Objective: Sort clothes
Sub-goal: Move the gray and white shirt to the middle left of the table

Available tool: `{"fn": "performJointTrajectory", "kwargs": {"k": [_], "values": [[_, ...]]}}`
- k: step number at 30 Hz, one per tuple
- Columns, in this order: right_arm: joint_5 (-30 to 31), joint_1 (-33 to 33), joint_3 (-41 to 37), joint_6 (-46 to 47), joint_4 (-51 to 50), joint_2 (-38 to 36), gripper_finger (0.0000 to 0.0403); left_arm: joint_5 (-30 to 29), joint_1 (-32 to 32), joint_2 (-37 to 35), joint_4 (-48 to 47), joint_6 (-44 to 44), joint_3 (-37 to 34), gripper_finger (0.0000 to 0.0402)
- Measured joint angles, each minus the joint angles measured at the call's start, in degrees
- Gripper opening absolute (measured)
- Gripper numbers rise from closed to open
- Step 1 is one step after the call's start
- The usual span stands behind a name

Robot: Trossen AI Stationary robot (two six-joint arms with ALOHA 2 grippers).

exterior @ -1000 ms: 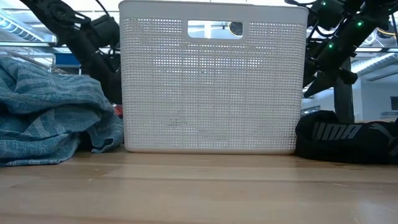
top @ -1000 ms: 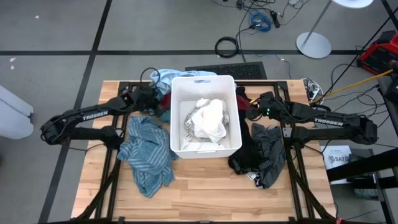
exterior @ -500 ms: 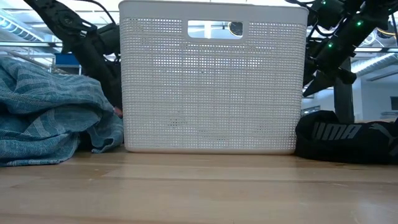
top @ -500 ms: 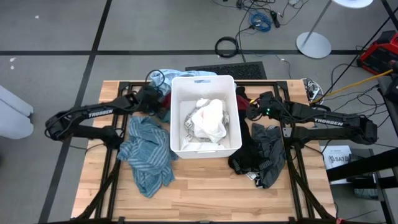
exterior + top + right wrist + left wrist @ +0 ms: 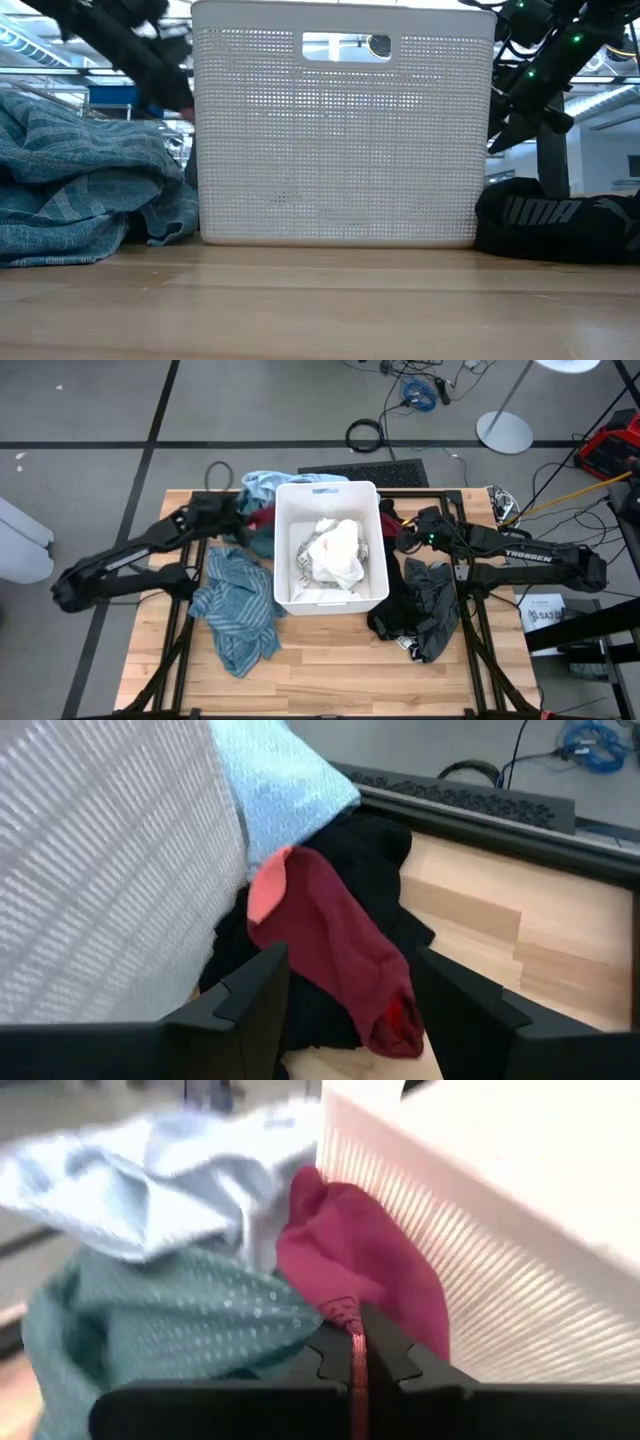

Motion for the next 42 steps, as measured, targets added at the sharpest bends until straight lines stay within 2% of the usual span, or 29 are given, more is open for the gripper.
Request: {"fn": "performJointTrajectory", "kwargs": {"k": [5, 10, 22, 29, 42], "values": [[-0.2, 0.0, 0.0, -1.8, 2.5, 0.0, 0.0196, 0.0, 0.0, -7.2, 0.0, -1.5, 1.8, 0.0006], [-0.3, 0.0, 0.0, -2.1, 2.7, 0.0, 0.0196, 0.0, 0.0, -10.3, -0.6, -1.5, 2.0, 0.0013], [-3.3, 0.0, 0.0, -1.5, 2.6, 0.0, 0.0196, -0.1, 0.0, -10.4, -2.6, -1.5, 2.0, 0.0016], [-3.8, 0.0, 0.0, -1.4, 2.6, 0.0, 0.0196, -0.1, 0.0, -9.9, -12.0, -2.5, 2.0, 0.0018], [-3.8, 0.0, 0.0, -0.4, 2.7, 0.0, 0.0196, 2.1, 0.0, -4.9, -13.4, -2.5, 2.0, 0.0077]]}}
